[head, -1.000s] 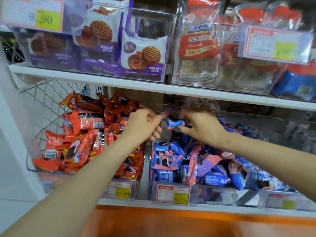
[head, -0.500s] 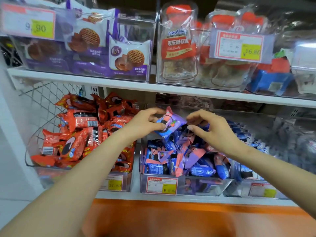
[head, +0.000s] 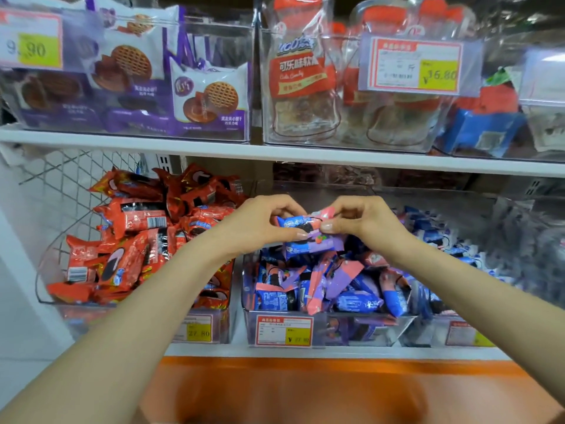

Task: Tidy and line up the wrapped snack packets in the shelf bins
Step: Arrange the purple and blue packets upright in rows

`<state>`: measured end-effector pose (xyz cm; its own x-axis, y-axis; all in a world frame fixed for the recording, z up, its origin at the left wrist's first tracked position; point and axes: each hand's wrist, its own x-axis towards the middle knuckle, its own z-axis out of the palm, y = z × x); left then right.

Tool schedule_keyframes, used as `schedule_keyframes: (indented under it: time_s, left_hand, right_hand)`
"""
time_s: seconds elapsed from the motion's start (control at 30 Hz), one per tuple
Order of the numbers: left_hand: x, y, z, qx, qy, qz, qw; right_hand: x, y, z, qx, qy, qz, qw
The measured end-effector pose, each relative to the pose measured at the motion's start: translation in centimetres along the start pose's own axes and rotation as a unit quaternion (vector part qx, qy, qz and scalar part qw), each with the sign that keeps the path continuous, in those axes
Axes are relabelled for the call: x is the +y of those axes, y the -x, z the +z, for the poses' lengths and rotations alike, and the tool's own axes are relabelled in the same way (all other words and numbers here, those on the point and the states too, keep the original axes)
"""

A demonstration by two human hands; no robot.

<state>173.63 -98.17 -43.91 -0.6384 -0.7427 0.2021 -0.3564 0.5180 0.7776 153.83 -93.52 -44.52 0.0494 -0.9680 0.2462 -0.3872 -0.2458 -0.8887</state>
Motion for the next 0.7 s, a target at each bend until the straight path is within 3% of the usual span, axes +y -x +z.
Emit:
schedule_keyframes:
  time_s: [0.13,0.23,0.37,0.5,0.67,0.7]
  left_hand:
    - [0.1,-0.9,-0.5,0.018,-0.039,0.002,0.999]
    - [-0.6,-2.9,-1.7,0.039,-0.154,-0.016,0.987]
    - [-2.4,-7.2,-2.2,-0.022,-0.337,-0.067,0.939]
    - [-4.1,-10.2,-0.8,-0.095,-0.49,-0.104,0.86]
    - [-5.2,-11.8,1.1,-0.122,-0.556,-0.074,0.819]
    - [-5.4,-12.3,1.4,-0.133,-0.586,-0.063,0.797]
  right_hand:
    - [-0.4,0.2,-0.3,0.037,0.003,0.001,0.999]
    - [-1.1,0.9,-1.5,0.072,0.076,-0.031,0.994]
    - [-1.4,3.1,-3.4,0.082,0.156,-0.055,0.983]
    - [-1.6,5.7,-4.5,0.083,0.219,-0.075,0.969]
    - [-2.1,6.1,-5.6,0.084,0.228,-0.086,0.966]
    - [-2.2,6.0,-5.7,0.08,0.224,-0.091,0.967]
